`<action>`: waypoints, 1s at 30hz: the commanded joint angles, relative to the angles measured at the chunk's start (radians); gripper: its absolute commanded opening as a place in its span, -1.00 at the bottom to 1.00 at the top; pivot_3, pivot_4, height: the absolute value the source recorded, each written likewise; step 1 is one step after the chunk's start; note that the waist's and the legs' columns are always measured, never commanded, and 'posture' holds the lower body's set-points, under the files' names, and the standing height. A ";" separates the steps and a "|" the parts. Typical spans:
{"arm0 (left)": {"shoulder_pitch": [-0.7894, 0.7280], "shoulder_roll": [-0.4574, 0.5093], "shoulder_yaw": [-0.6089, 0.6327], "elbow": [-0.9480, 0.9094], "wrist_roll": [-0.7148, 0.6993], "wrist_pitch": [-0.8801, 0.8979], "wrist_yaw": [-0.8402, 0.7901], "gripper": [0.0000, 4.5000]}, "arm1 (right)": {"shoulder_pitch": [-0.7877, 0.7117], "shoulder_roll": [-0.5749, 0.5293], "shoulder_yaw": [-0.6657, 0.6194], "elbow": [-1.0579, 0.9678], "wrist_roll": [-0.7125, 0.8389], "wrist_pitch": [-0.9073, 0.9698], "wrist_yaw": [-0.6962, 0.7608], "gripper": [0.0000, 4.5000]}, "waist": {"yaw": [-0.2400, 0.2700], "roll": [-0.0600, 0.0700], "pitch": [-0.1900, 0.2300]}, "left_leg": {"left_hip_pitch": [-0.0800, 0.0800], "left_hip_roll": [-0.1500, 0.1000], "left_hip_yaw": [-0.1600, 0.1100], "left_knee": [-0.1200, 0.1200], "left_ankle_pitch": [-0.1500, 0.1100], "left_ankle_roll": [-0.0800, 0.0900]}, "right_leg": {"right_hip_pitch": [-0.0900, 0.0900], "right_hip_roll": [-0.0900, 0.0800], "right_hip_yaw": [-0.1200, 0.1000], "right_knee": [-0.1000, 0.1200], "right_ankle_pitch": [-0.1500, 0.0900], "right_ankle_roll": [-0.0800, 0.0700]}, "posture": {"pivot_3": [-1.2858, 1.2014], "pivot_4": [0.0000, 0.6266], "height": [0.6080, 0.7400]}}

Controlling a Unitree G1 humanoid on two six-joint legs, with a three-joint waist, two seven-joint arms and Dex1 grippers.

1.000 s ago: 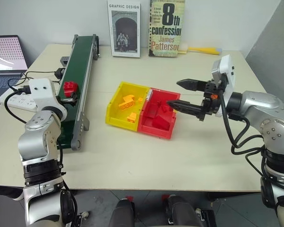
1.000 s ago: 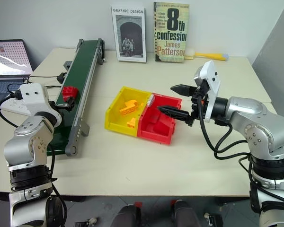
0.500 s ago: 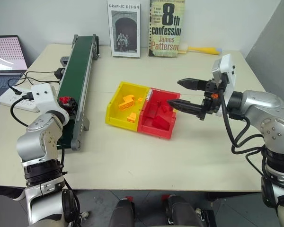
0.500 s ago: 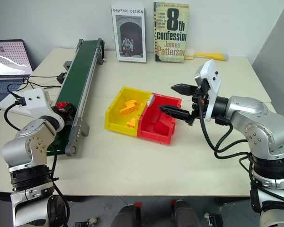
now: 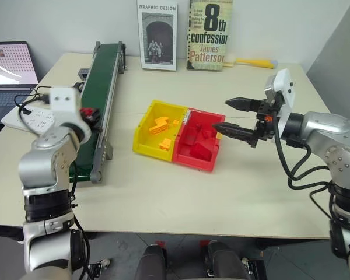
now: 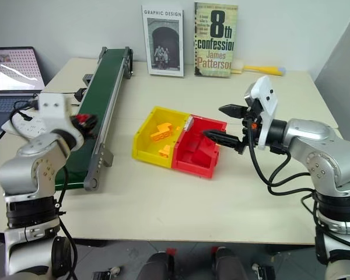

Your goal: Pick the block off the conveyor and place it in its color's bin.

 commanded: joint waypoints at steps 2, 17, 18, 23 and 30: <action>-0.162 -0.071 -0.216 0.026 -0.045 -0.106 -0.287 -0.32 | 0.085 -0.099 -0.104 -0.166 0.048 0.066 0.001 1.00 | 0.001 0.000 0.000 | 0.000 -0.001 0.001 0.000 0.000 0.000 | 0.000 -0.001 0.001 -0.001 0.000 0.000 | 0.03 -0.52 1.00; -0.332 -0.224 -0.428 0.465 0.082 -0.467 -0.651 0.45 | 0.242 -0.097 -0.269 -0.379 0.208 0.227 -0.174 1.00 | -0.029 0.000 0.000 | 0.001 0.000 0.002 0.000 0.000 0.001 | 0.001 0.003 0.005 0.000 0.000 0.000 | 0.03 -0.52 1.00; -0.337 -0.220 -0.420 0.463 0.077 -0.464 -0.661 0.55 | 0.244 -0.098 -0.269 -0.378 0.211 0.225 -0.177 1.00 | -0.028 0.000 0.000 | 0.001 0.000 0.002 0.000 0.000 0.001 | 0.001 0.003 0.005 0.000 0.000 0.000 | 0.03 -0.52 1.00; -0.316 -0.124 -0.362 0.393 0.070 -0.439 -0.696 1.00 | 0.241 -0.116 -0.227 -0.335 0.185 0.173 -0.151 1.00 | -0.031 0.000 0.000 | 0.001 0.000 0.002 0.000 0.000 0.001 | 0.001 0.003 0.005 0.000 0.000 0.000 | 0.03 -0.52 1.00; -0.141 0.203 -0.257 0.142 0.011 -0.306 -0.842 1.00 | 0.172 -0.145 -0.110 -0.170 0.098 0.028 -0.018 1.00 | -0.047 0.001 0.001 | 0.003 0.004 0.003 -0.002 0.000 0.001 | 0.000 0.005 0.005 0.001 0.000 0.000 | 0.03 -0.52 1.00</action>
